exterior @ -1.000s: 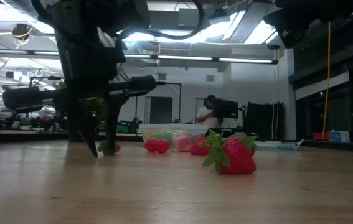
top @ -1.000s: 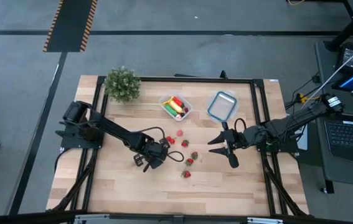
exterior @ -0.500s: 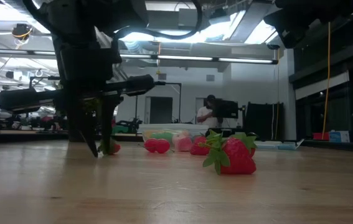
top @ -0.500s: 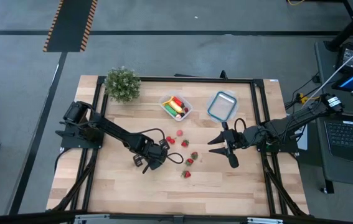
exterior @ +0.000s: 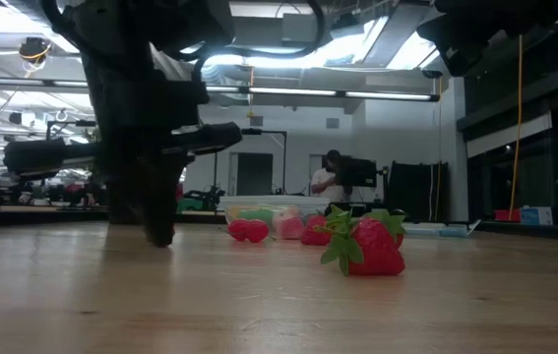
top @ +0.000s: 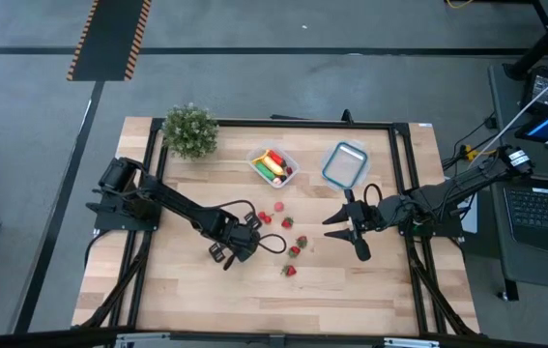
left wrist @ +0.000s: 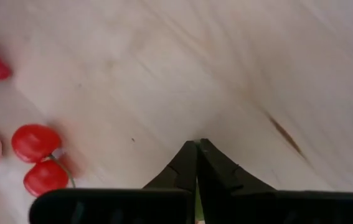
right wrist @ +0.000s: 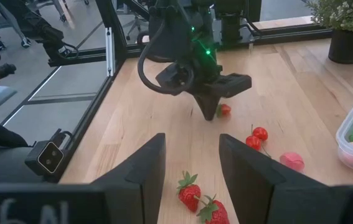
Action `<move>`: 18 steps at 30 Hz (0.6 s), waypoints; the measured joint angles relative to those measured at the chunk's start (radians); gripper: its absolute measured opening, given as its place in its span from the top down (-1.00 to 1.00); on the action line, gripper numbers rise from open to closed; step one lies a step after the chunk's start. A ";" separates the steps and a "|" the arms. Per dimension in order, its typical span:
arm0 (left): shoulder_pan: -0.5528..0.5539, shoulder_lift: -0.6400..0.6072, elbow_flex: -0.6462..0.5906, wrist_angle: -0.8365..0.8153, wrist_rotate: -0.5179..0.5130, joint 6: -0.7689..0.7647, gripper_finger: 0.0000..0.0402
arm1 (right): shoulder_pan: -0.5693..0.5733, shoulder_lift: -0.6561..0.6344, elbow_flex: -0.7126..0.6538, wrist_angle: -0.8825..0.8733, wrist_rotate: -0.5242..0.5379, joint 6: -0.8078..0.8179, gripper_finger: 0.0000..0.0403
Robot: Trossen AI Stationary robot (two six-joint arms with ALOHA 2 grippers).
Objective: Pick and placing Produce into tupperware
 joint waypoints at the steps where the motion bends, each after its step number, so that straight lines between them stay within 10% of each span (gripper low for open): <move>1: 0.000 -0.003 0.000 0.005 -0.004 -0.019 0.99 | 0.000 0.000 0.000 0.000 0.000 0.000 0.25; 18: -0.001 -0.151 -0.001 0.078 0.038 -0.159 1.00 | 0.000 0.002 0.000 -0.014 0.000 0.001 0.25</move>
